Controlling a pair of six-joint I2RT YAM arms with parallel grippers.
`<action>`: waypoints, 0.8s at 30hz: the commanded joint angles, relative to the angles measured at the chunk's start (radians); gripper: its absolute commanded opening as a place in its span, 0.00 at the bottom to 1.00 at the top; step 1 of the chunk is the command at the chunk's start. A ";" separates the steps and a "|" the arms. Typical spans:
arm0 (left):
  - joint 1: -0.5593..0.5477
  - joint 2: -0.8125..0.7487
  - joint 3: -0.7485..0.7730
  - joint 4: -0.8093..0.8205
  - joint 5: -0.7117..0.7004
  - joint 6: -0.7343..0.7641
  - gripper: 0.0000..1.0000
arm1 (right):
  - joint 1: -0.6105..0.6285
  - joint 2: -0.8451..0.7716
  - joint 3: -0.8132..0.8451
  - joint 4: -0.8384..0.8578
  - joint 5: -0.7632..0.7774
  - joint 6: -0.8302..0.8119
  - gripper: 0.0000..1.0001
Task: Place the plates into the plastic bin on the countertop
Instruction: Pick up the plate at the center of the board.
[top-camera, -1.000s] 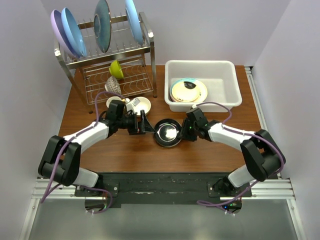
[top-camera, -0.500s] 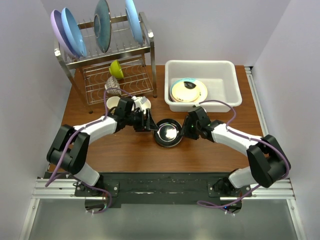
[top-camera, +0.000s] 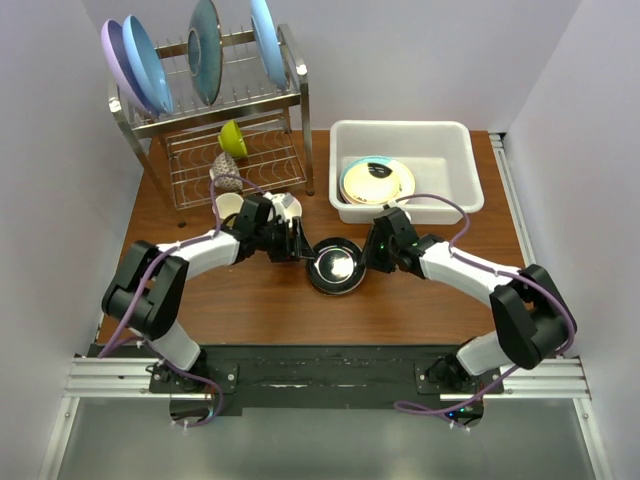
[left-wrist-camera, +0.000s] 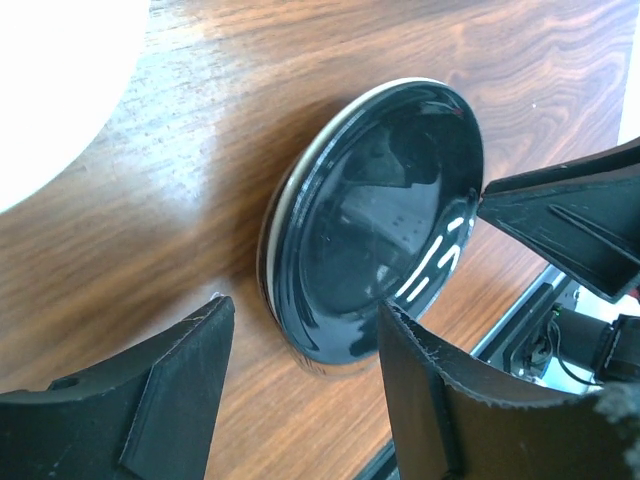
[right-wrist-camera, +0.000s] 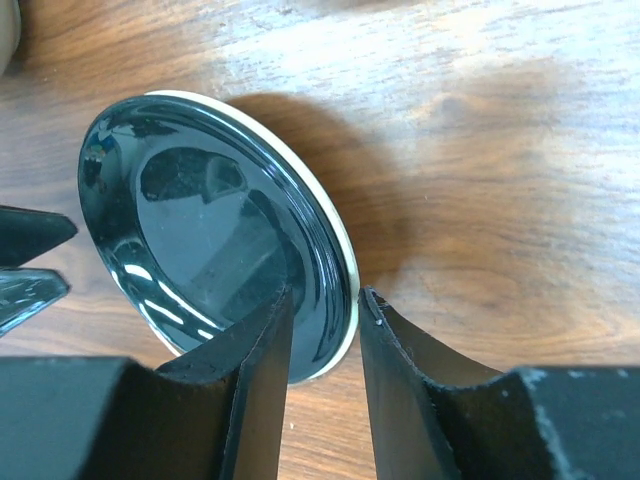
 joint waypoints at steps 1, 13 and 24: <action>-0.020 0.044 0.043 0.075 0.018 -0.010 0.63 | 0.002 0.016 0.047 0.033 0.030 -0.019 0.35; -0.050 0.061 0.048 0.102 0.031 -0.016 0.62 | 0.002 0.028 0.034 0.080 -0.023 -0.012 0.31; -0.063 0.079 0.051 0.102 0.023 -0.013 0.54 | 0.003 -0.064 0.029 0.058 -0.034 -0.016 0.28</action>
